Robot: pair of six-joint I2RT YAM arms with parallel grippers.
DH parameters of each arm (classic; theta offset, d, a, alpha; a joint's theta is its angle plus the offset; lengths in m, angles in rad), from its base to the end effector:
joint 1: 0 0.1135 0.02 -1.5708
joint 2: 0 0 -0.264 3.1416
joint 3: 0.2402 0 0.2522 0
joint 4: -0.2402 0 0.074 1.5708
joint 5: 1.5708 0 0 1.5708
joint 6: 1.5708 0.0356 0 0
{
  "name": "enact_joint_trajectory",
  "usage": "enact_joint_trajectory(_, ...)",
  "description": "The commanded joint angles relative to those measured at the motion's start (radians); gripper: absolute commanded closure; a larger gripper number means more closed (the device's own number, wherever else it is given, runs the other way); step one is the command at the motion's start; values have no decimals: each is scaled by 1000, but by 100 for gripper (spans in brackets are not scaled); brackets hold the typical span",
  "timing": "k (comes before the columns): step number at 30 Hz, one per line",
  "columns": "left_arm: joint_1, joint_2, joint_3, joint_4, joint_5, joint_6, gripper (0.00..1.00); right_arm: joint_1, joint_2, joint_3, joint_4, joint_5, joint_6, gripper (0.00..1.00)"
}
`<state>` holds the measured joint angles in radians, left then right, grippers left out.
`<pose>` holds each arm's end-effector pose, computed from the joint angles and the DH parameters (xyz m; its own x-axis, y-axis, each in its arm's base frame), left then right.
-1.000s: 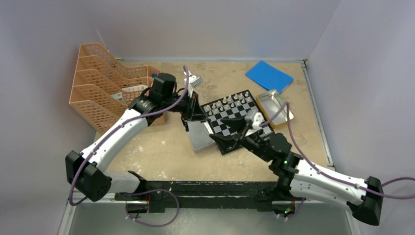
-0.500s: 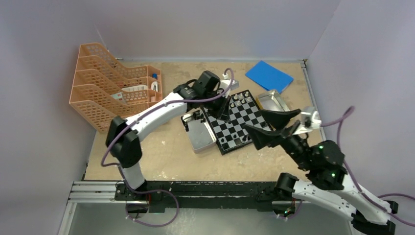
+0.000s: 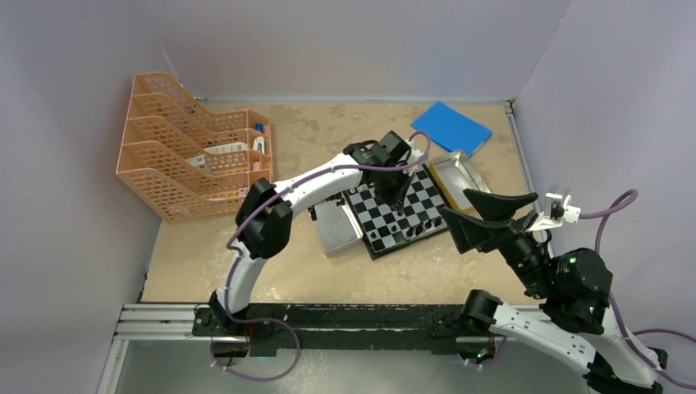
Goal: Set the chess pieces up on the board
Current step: Place the chess piece on the chessboard.
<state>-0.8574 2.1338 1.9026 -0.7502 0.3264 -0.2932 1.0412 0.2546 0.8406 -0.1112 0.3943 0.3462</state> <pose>0.3009 -0.3651 0.2495 -0.7615 0.4615 -0.4551 0.6401 0.6460 -0.4158 0.0272 0.0194 0.4143 0.0054 0.6295 -0.7770 -0.6655 0.5822 0.4670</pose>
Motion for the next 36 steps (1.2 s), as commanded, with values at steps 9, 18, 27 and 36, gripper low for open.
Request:
enact_joint_trajectory(9,-63,162,216,-107,-79,-14,100,11,-76,77,-57,91,70,1)
enact_joint_trajectory(18,-73,183,219,-120,-89,-6,100,10,-87,83,-63,111,73,1)
enact_joint_trajectory(27,-77,212,232,-113,-95,0,100,11,-98,78,-75,116,83,1)
enact_joint_trajectory(36,-78,233,250,-123,-120,13,100,10,-96,73,-79,115,85,1)
